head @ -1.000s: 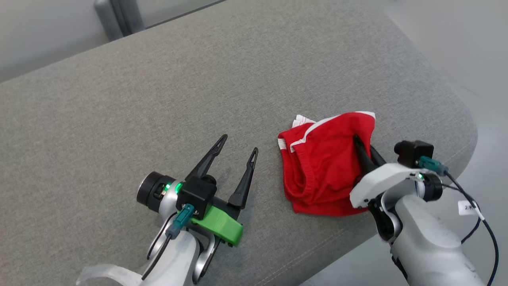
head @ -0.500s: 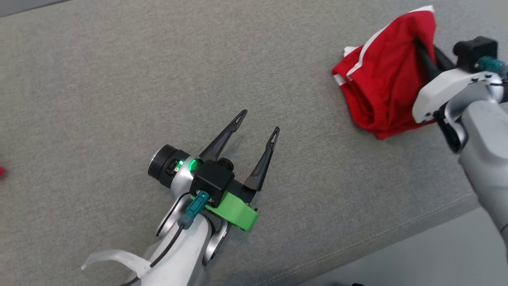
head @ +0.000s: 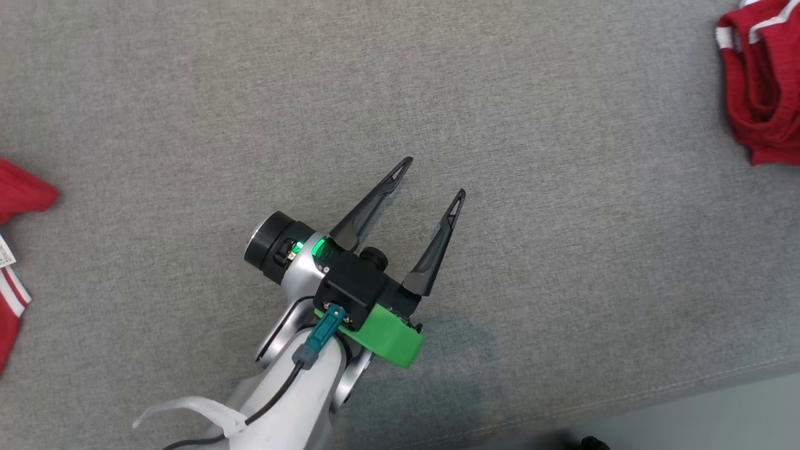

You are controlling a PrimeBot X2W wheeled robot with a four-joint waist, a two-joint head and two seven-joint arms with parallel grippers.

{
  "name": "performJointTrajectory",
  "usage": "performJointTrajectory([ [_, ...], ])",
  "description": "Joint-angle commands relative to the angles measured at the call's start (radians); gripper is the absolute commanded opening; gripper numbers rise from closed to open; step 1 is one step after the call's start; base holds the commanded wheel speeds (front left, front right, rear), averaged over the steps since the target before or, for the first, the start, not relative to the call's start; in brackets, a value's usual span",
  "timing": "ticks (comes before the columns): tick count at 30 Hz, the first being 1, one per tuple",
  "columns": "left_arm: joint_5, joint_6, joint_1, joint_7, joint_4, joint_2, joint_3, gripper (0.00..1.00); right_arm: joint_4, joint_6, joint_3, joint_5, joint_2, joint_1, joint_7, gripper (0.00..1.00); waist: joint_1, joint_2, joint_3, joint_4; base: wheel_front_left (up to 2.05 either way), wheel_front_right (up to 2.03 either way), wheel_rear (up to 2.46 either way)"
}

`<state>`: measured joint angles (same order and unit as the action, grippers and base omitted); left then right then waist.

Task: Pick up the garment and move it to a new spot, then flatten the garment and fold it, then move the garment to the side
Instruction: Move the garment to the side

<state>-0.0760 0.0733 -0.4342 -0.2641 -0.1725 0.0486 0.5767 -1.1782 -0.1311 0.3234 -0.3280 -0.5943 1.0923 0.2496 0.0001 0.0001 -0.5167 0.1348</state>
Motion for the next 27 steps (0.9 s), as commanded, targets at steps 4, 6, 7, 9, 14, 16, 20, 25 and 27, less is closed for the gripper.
performJointTrajectory([
  [4, 0.014, 0.005, -0.015, 0.000, 0.016, 0.004, 0.007, 1.00, -0.050, 0.001, -0.058, 0.039, -0.041, 0.037, 0.013, 0.00, -0.0001, -0.0001, -0.044, -0.043, 0.00, 0.00, 0.00],
  [6, 0.018, 0.007, -0.009, 0.000, 0.017, 0.004, 0.010, 1.00, -0.070, 0.001, -0.103, 0.070, -0.059, 0.049, 0.016, 0.35, -0.0001, -0.0001, -0.053, -0.051, 0.00, 0.00, 0.00],
  [7, 0.021, 0.008, -0.008, 0.000, 0.015, 0.004, 0.010, 1.00, -0.075, 0.001, -0.119, 0.082, -0.068, 0.051, 0.016, 1.00, -0.0001, -0.0001, -0.056, -0.052, 0.00, 0.00, 0.00],
  [9, 0.020, 0.008, -0.008, 0.000, 0.012, 0.004, 0.006, 1.00, -0.084, 0.001, -0.156, 0.107, -0.075, 0.055, 0.016, 1.00, -0.0001, -0.0001, -0.060, -0.054, 0.00, 0.00, 0.00],
  [14, 0.014, 0.011, -0.015, 0.000, 0.002, 0.004, -0.001, 1.00, -0.007, 0.001, -0.290, 0.219, -0.096, 0.028, 0.016, 1.00, -0.0001, -0.0001, -0.058, -0.053, 0.00, 0.00, 0.00],
  [16, 0.007, 0.007, -0.016, 0.000, -0.001, 0.004, -0.003, 1.00, 0.051, 0.001, -0.351, 0.264, -0.061, 0.002, 0.015, 1.00, -0.0001, -0.0001, -0.048, -0.051, 0.00, 0.00, 0.00],
  [20, -0.002, -0.003, -0.013, 0.000, -0.002, 0.005, -0.012, 1.00, 0.174, 0.001, -0.433, 0.293, 0.027, -0.033, 0.015, 1.00, -0.0001, -0.0001, -0.028, -0.048, 0.00, 0.00, 0.00],
  [25, -0.015, -0.020, 0.014, 0.000, -0.005, 0.004, -0.040, 1.00, 0.384, 0.001, -0.452, 0.312, 0.164, -0.146, 0.016, 1.00, -0.0001, -0.0001, 0.029, -0.049, 0.00, 0.00, 0.00],
  [27, -0.022, -0.025, 0.025, 0.000, -0.008, 0.005, -0.056, 1.00, 0.446, 0.001, -0.438, 0.294, 0.206, -0.193, 0.016, 1.00, -0.0001, -0.0001, 0.057, -0.054, 0.00, 0.00, 0.00],
])
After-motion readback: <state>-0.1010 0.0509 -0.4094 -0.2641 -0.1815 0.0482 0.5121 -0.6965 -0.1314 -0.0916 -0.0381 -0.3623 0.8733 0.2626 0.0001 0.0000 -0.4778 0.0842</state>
